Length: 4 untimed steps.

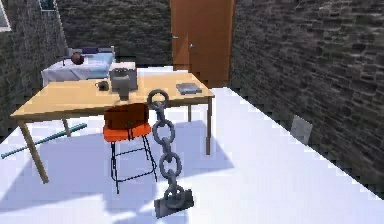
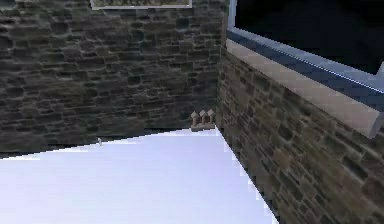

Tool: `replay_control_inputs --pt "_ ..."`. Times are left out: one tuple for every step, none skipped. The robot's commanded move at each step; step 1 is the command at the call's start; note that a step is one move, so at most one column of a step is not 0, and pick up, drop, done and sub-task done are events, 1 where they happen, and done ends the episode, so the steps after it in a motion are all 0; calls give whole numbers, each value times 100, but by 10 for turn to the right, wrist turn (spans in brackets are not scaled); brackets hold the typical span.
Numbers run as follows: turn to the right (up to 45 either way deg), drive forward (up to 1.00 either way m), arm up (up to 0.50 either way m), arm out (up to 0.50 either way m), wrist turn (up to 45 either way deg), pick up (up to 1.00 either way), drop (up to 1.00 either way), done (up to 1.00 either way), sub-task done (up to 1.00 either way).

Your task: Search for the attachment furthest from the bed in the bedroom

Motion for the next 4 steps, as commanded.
replay_control_inputs --pt "-150 0 0 0 0 0 0 0 0" --pt "0 15 0 0 0 0 0 0 0" --pt "390 0 0 0 0 0 0 0 0" --pt "0 100 0 0 0 0 0 0 0"
